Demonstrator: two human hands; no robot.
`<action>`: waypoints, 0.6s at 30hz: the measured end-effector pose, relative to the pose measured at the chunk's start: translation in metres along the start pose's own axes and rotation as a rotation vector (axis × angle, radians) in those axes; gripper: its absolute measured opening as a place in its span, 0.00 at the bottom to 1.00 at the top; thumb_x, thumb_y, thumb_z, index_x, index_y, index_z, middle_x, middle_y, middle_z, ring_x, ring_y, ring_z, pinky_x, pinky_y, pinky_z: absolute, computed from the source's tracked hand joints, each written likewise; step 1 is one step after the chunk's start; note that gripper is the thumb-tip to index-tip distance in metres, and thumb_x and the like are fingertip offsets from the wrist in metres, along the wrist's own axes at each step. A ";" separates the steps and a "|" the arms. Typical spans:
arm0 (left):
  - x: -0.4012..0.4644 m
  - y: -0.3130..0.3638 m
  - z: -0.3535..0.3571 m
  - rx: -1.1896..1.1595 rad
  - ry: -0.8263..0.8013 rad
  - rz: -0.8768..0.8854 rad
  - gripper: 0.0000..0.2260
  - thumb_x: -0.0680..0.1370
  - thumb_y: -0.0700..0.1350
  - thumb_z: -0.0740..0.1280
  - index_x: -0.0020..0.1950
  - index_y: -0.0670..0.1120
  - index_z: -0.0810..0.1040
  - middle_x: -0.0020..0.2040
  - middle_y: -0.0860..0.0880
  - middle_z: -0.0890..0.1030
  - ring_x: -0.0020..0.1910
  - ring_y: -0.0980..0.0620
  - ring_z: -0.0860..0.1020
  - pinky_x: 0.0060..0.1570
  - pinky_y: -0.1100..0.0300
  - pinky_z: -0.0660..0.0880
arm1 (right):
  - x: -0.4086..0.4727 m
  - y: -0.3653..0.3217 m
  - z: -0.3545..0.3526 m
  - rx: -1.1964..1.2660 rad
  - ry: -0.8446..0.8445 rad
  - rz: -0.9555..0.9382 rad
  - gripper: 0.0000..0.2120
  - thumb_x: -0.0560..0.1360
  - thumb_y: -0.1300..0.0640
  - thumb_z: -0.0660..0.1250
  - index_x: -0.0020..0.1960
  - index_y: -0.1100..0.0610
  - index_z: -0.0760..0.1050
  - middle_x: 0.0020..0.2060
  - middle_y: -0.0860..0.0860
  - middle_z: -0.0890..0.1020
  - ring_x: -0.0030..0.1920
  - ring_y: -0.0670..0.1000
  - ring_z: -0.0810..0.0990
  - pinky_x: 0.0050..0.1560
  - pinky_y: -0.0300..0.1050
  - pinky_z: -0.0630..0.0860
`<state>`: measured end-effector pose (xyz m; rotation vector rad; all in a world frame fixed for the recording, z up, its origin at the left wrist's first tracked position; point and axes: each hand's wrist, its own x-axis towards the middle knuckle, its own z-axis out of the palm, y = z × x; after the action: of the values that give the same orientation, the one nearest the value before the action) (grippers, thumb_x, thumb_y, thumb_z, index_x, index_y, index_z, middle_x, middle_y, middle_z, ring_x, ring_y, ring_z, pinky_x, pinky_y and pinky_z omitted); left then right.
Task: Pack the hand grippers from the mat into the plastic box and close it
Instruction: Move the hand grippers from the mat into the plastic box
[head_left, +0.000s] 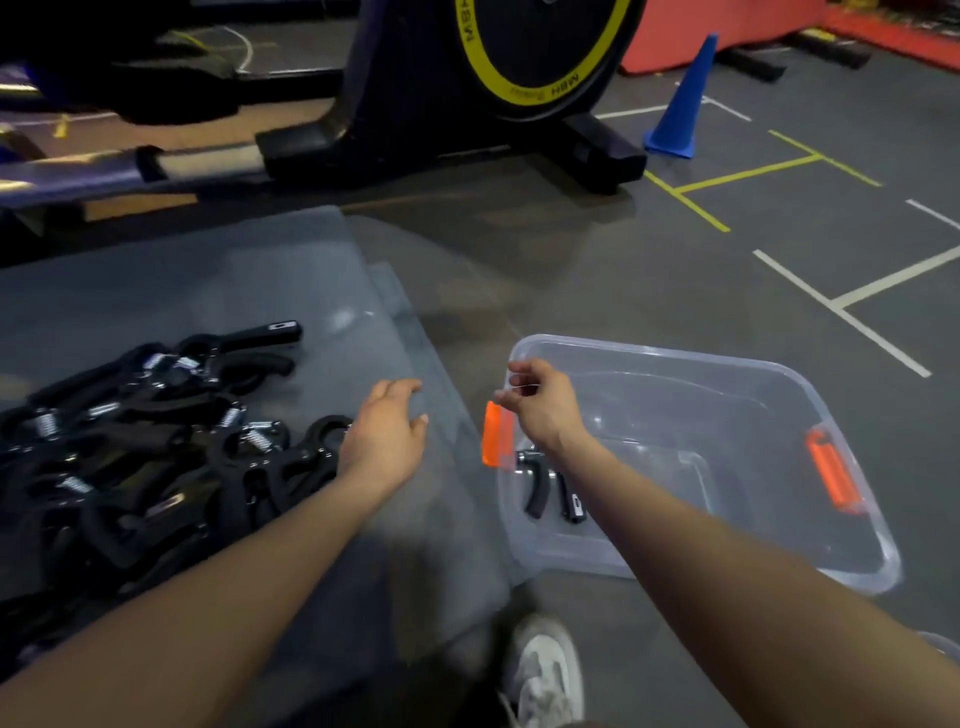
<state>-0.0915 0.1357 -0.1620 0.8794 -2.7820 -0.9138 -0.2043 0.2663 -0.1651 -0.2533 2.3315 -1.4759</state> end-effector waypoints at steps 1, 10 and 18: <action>-0.006 -0.012 -0.011 0.003 0.010 -0.013 0.19 0.77 0.42 0.63 0.67 0.45 0.70 0.66 0.45 0.71 0.65 0.44 0.73 0.64 0.50 0.70 | -0.006 -0.006 0.014 -0.040 -0.024 -0.009 0.20 0.72 0.67 0.69 0.63 0.65 0.73 0.49 0.56 0.77 0.47 0.53 0.75 0.50 0.40 0.72; -0.047 -0.113 -0.077 0.104 0.010 -0.147 0.19 0.76 0.41 0.65 0.67 0.45 0.70 0.67 0.47 0.69 0.67 0.46 0.69 0.64 0.53 0.68 | -0.037 -0.017 0.131 -0.293 -0.294 0.070 0.23 0.71 0.63 0.72 0.63 0.65 0.72 0.47 0.54 0.75 0.48 0.49 0.72 0.60 0.46 0.72; -0.053 -0.137 -0.086 0.016 0.039 -0.117 0.19 0.76 0.40 0.65 0.67 0.45 0.71 0.67 0.49 0.69 0.67 0.48 0.69 0.67 0.54 0.67 | -0.048 -0.026 0.167 -0.537 -0.339 0.052 0.23 0.68 0.58 0.75 0.59 0.62 0.72 0.55 0.58 0.80 0.58 0.56 0.78 0.56 0.45 0.73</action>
<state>0.0416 0.0302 -0.1641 1.0599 -2.7336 -0.8804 -0.0953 0.1323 -0.1957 -0.5302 2.3734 -0.6876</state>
